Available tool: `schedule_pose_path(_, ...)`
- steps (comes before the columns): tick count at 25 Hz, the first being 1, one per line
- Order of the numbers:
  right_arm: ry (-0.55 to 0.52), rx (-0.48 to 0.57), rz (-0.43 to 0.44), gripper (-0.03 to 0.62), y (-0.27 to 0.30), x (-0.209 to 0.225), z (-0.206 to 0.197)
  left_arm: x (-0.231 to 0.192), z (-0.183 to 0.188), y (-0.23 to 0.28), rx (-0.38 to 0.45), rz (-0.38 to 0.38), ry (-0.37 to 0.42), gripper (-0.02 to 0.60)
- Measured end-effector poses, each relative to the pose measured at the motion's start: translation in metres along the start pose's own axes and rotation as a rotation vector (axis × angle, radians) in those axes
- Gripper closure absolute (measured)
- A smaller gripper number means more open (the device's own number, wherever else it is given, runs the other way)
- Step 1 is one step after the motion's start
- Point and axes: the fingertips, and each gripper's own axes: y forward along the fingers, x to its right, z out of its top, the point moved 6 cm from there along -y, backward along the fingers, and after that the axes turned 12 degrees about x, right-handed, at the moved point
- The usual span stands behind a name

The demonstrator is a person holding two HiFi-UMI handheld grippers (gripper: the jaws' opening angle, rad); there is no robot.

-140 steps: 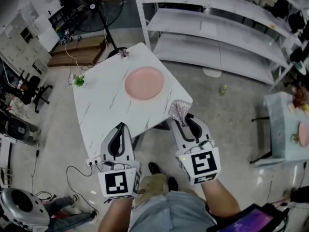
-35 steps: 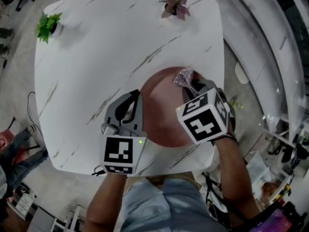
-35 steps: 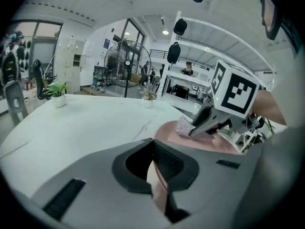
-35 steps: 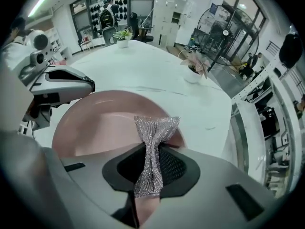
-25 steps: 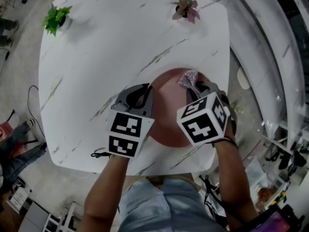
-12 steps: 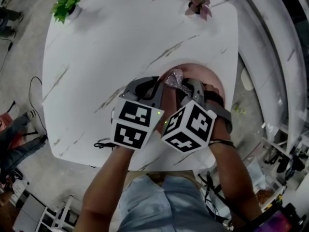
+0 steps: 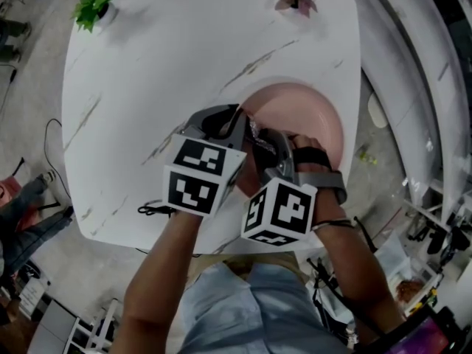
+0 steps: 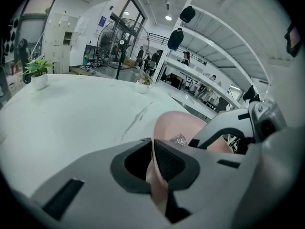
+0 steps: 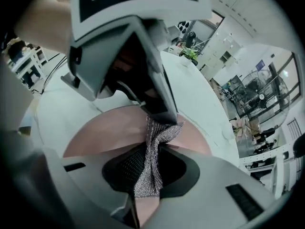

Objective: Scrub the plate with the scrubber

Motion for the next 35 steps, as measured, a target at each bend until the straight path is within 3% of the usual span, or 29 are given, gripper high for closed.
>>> schedule_pose_path(7,-0.085,0.084,0.116,0.510,-0.013,-0.039,0.005,0.000,0.000,0.001,-0.001,0.005,-0.001,0.563)
schedule_pose_path(16,-0.026,0.088,0.258,0.510,-0.027,-0.062,-0.004,0.002,-0.001,0.004,0.000,0.008,0.047,0.563)
schedule_pose_path(26,0.071,-0.014,0.397,0.510,-0.046,-0.076,-0.032,0.002,0.000,0.004,-0.028,-0.001,0.092,0.561)
schedule_pose_path(35,0.150,-0.154,0.396,0.511,-0.056,-0.066,-0.055,0.003,-0.001,0.004,-0.036,0.009,0.111,0.559)
